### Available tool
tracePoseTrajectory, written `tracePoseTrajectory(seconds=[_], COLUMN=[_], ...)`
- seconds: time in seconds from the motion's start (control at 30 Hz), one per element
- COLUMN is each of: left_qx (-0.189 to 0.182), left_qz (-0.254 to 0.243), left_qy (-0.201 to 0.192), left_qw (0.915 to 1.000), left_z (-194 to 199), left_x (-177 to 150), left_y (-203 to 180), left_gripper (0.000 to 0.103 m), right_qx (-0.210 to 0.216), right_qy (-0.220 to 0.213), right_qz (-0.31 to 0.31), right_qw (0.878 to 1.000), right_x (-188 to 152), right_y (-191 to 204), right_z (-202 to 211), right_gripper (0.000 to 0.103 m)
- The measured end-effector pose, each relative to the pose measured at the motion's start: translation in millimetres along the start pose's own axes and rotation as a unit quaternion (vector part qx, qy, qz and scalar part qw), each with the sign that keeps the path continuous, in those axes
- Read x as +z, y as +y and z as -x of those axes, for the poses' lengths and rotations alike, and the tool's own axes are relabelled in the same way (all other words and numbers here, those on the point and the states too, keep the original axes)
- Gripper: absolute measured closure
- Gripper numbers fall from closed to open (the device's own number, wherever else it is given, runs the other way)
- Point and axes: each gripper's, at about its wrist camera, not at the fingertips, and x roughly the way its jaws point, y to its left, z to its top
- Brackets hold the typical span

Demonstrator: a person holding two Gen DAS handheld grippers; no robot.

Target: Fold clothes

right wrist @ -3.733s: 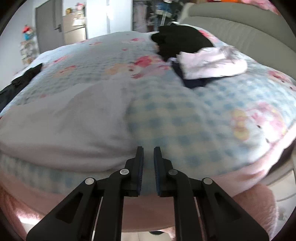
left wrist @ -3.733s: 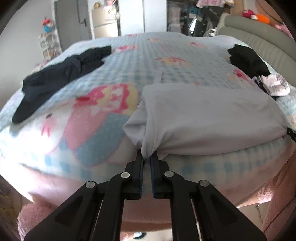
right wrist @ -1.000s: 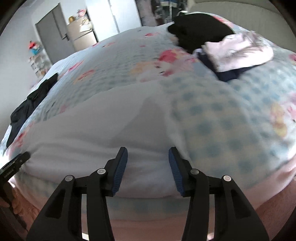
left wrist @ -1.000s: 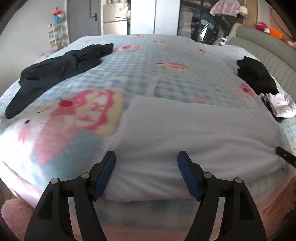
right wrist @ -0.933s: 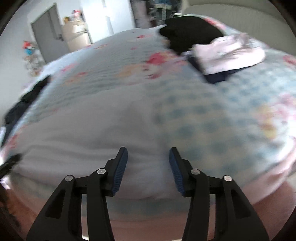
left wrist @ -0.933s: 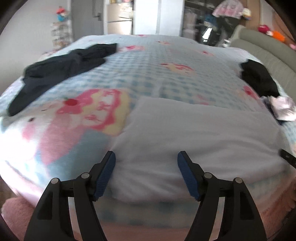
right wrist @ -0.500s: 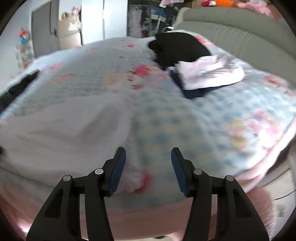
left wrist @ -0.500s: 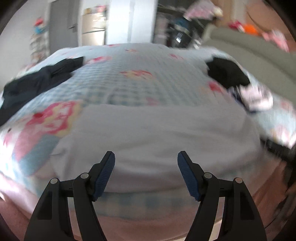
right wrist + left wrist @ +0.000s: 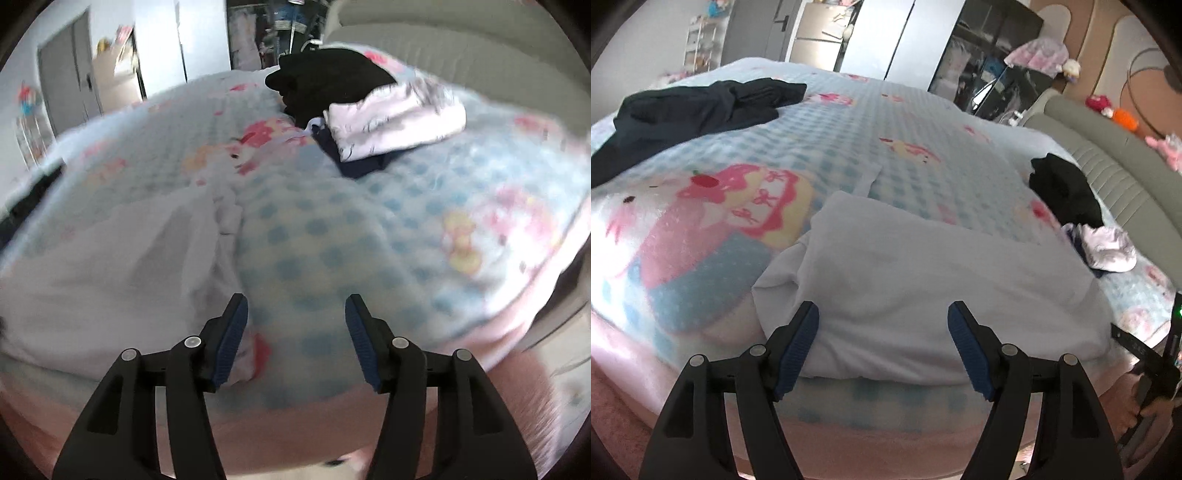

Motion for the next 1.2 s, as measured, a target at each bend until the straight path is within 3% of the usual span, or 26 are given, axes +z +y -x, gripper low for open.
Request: tracePoseTrajectory(seconds=[0.13,0.23,0.3,0.4,0.63,0.83,0.9,0.93,1.0,1.2], left_qx=[-0.017,-0.025,-0.008,-0.010,-0.028,-0.028,-0.032,-0.036,-0.049,-0.088], left_qz=[-0.026,-0.058,-0.075,-0.063,-0.029,-0.020,-0.014,-0.010,0.000,0.029], left_qy=[0.001,-0.007,0.000,0.014,0.012,0.011,0.011,0.010,0.006,-0.006], left_qw=[0.9995,0.9980,0.9971,0.9979,0.9991,0.9993,0.9993,0.9993,0.9988,0.9957], left_z=[0.6,3.7,-0.7,-6.5,-1.5,-4.8,-6.2,-6.2,-5.1,-1.7], left_x=[-4.6,-6.7,-6.6,-7.2,-7.7,-6.0,-4.9,-3.9,-0.9,8.0], left_y=[-18.1,-31.5,-36.3,-30.0,-14.2,-9.0,-6.5,-4.8,-0.4,12.8], left_gripper=[0.028,0.028,0.028,0.028,0.028,0.028,0.028,0.028,0.028,0.028], right_qx=[0.089,0.155,0.198,0.188,0.210,0.186,0.176,0.171,0.163,0.254], right_qy=[0.045,0.079,0.100,0.110,0.062,0.065,0.048,0.040,0.024,0.009], right_qz=[-0.063,-0.111,-0.141,-0.133,-0.191,-0.112,-0.066,-0.044,-0.015,0.117], right_qw=[0.993,0.979,0.965,0.967,0.957,0.974,0.981,0.984,0.986,0.960], right_x=[-9.6,-16.8,-21.6,-22.6,-4.1,16.7,26.1,30.7,38.3,50.8], right_y=[-9.7,-16.9,-21.7,-12.1,-6.3,29.9,46.8,55.2,66.7,148.0], right_z=[3.4,6.0,7.7,0.3,-13.0,-32.0,-27.9,-25.8,-20.2,7.5], right_gripper=[0.044,0.044,0.044,0.042,0.042,0.044,0.065,0.081,0.090,0.094])
